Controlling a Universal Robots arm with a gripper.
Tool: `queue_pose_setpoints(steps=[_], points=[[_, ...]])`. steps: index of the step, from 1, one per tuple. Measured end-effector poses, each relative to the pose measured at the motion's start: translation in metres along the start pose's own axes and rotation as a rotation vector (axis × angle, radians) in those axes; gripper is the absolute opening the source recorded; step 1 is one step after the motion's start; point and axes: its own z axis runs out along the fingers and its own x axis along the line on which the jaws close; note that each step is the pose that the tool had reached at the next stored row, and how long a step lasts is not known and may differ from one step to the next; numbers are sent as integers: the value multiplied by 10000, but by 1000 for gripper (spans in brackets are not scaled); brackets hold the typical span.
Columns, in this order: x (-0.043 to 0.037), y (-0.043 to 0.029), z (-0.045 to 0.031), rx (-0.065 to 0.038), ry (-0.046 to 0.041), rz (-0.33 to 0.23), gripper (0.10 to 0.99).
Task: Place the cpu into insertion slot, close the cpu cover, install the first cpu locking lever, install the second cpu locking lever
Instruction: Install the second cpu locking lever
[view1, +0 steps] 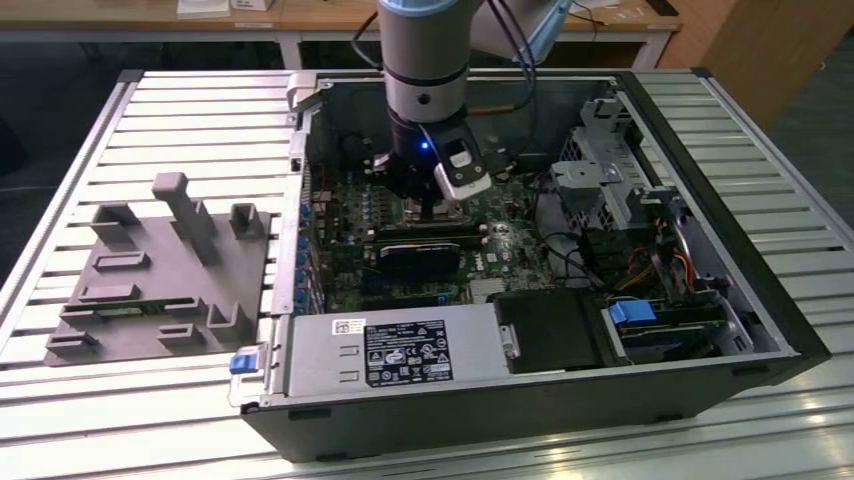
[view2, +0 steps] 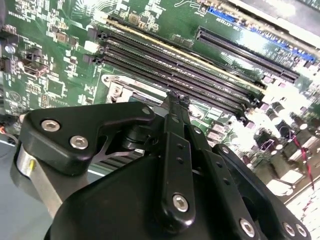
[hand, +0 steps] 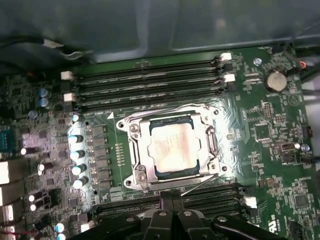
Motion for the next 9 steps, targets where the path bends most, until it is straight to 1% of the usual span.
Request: queue_pose_setpoints(steps=[5, 7, 9], points=[[12, -50, 10, -37, 19, -200, 102], [11, -72, 14, -90, 29, -227, 102], [11, -91, 21, -184, 44, -241, 102]])
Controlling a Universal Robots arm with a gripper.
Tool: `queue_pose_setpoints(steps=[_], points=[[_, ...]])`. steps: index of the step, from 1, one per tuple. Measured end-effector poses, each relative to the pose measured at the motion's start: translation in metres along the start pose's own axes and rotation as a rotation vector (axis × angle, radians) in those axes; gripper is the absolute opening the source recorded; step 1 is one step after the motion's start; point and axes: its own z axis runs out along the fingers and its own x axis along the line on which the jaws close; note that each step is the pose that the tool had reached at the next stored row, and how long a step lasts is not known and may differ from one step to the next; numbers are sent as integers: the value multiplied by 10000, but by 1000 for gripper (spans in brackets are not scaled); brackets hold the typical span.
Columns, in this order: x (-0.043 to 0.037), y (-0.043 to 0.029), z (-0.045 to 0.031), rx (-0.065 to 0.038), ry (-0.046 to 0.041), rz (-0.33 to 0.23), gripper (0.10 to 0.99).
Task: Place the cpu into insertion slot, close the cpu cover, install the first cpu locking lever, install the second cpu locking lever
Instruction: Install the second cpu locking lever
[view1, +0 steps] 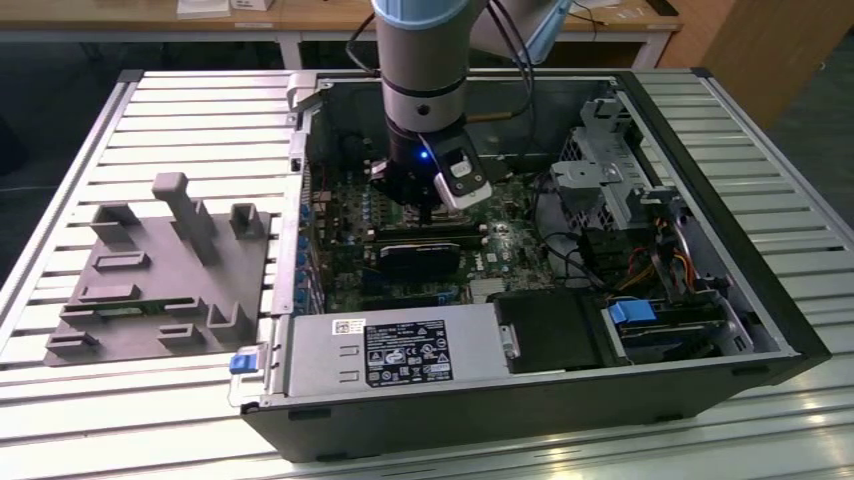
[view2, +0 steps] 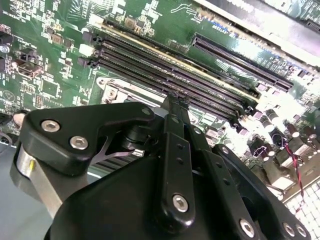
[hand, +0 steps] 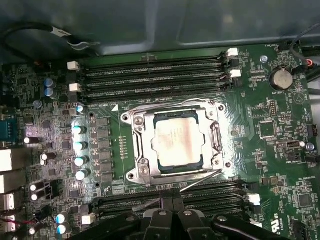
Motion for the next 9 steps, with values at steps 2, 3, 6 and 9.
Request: queue_pose_setpoints(steps=[2, 3, 6, 9], points=[[10, -18, 8, -143, 20, -8, 102], [18, -26, 13, -232, 32, -11, 102], [41, -57, 28, -475, 65, -25, 102], [53, -104, 41, -590, 81, -32, 102]])
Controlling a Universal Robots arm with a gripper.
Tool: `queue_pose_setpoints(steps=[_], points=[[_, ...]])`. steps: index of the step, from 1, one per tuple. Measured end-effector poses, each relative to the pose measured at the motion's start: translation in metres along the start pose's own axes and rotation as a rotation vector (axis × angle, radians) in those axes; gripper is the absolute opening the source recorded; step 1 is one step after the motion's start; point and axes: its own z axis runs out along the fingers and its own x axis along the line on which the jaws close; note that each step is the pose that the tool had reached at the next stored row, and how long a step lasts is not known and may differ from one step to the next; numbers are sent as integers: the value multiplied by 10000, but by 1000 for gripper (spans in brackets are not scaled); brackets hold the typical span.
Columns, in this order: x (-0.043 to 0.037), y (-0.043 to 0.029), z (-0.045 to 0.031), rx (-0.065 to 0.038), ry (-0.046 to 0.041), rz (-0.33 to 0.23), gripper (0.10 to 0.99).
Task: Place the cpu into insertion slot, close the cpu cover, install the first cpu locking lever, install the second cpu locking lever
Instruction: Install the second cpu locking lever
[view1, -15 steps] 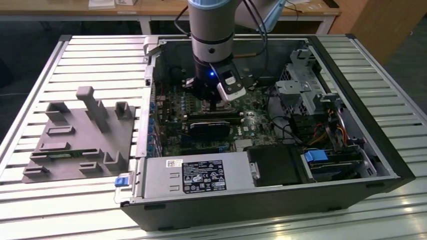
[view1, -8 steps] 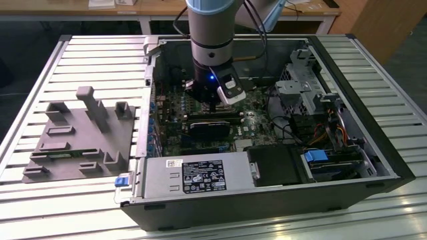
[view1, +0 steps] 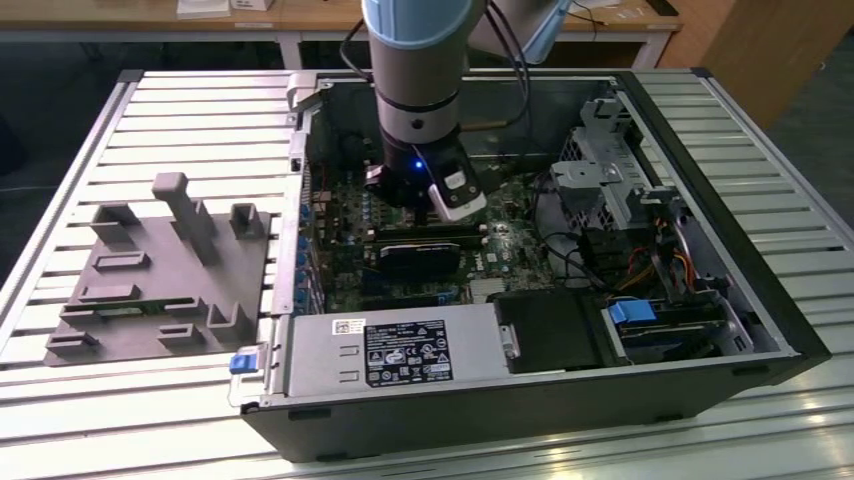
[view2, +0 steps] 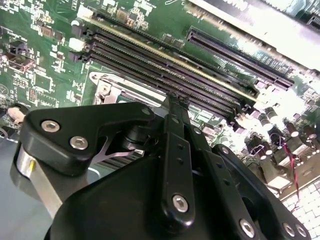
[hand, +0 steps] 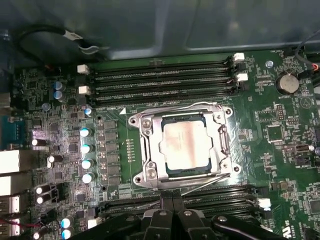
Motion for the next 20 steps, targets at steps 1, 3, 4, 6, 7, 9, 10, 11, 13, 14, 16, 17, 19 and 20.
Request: queue_pose_setpoints(steps=[1, 3, 4, 6, 7, 9, 10, 11, 13, 14, 16, 17, 19, 20], points=[[2, -16, 3, -41, 6, -2, 102], [9, -43, 12, -155, 20, -3, 102], [13, -54, 16, -221, 30, -4, 102], [29, -81, 27, -354, 47, -4, 102], [37, -93, 33, -421, 56, -4, 102], [54, -118, 42, -556, 73, -7, 102], [62, -129, 46, -638, 85, -6, 102], [66, -137, 50, -738, 98, -7, 102], [71, -149, 56, -987, 128, 2, 102], [73, -158, 61, -1096, 142, 5, 102], [78, -180, 73, -1190, 153, 5, 102], [81, -191, 79, -1215, 157, 5, 102], [86, -216, 84, -1254, 162, 3, 102], [87, -231, 84, -1267, 164, 1, 102]])
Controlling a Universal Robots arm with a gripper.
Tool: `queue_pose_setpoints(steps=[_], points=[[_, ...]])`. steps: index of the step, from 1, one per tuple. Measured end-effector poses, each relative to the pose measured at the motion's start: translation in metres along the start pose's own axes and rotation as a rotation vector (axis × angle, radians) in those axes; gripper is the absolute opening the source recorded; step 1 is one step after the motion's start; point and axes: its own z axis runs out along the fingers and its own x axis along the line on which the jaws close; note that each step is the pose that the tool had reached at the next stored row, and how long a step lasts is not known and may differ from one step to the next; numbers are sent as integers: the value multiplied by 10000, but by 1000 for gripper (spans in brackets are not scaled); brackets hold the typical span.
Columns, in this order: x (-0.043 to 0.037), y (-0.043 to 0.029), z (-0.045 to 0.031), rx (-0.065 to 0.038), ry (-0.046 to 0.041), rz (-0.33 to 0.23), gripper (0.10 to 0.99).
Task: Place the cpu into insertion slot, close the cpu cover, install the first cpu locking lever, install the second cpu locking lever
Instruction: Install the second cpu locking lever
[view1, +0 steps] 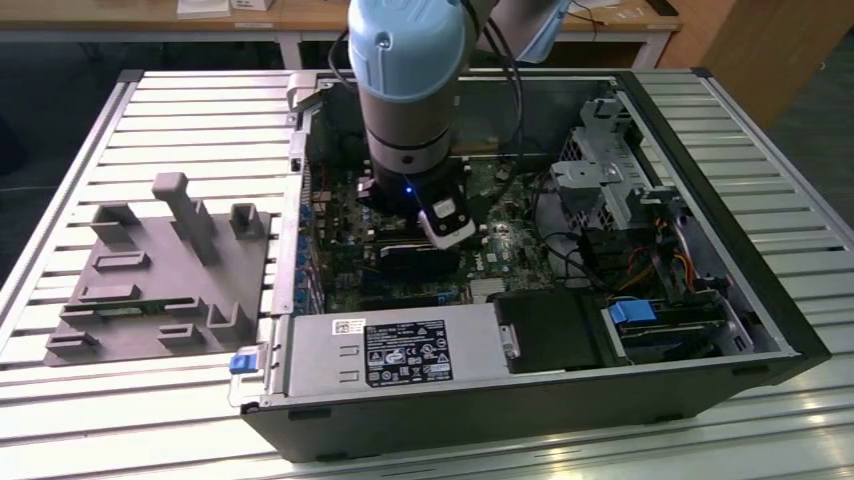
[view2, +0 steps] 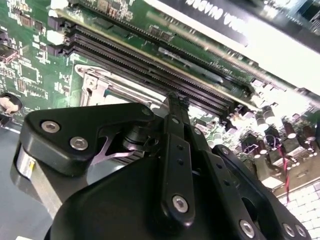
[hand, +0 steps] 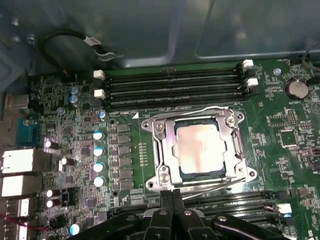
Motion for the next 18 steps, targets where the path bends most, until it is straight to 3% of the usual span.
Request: queue_pose_setpoints(steps=[10, 18], points=[[95, -42, 29, -213, 27, 2, 102], [103, 4, 65, -250, 32, 3, 102]])
